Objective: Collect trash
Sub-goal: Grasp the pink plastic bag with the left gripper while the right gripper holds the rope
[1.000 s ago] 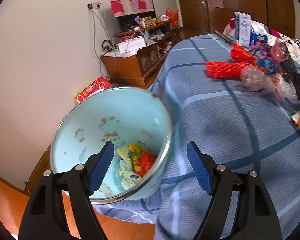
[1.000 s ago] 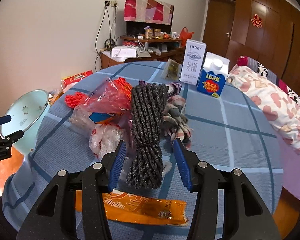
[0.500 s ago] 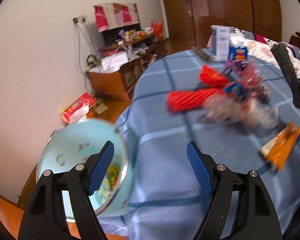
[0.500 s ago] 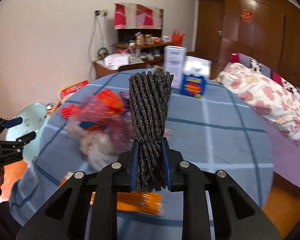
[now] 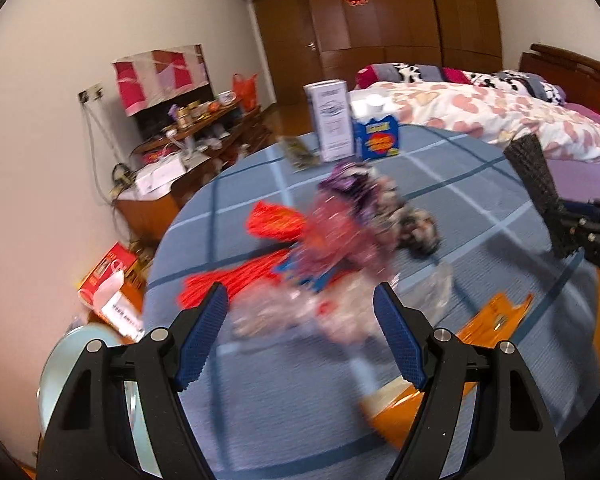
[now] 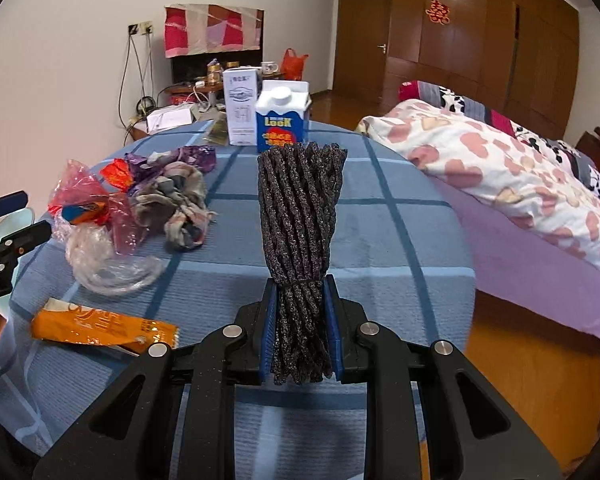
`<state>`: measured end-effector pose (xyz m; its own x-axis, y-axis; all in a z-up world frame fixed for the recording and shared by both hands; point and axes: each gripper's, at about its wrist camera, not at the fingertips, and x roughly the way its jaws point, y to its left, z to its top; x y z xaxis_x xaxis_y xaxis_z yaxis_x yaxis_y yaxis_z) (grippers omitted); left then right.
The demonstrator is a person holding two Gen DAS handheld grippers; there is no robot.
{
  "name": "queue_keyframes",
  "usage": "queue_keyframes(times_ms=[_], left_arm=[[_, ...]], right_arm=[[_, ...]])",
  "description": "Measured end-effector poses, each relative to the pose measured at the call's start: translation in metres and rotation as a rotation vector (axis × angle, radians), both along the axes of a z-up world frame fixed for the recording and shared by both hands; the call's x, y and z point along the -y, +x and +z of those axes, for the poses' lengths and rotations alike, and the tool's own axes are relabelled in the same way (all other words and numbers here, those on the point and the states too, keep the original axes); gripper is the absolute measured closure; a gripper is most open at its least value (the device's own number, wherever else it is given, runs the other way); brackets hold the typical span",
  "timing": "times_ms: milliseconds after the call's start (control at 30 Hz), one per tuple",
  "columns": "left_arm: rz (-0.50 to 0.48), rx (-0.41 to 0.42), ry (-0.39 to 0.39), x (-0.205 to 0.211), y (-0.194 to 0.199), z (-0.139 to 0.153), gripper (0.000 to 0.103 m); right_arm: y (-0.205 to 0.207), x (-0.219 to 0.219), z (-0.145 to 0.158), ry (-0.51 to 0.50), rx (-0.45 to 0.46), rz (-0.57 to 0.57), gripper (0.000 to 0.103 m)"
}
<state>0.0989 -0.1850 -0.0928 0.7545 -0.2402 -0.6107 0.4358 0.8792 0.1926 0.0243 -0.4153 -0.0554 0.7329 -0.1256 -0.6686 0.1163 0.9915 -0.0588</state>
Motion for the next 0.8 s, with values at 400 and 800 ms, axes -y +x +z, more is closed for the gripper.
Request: queue_keyframes(times_ms=[400, 800], left_arm=[[-0.046, -0.036, -0.016, 0.012, 0.022, 0.007, 0.084], [0.010, 0.080, -0.036, -0.035, -0.006, 0.043, 0.085]], right_arm=[[-0.006, -0.004, 0.003, 0.025, 0.027, 0.020, 0.080], [0.007, -0.039, 0.018, 0.019, 0.046, 0.093, 0.080]])
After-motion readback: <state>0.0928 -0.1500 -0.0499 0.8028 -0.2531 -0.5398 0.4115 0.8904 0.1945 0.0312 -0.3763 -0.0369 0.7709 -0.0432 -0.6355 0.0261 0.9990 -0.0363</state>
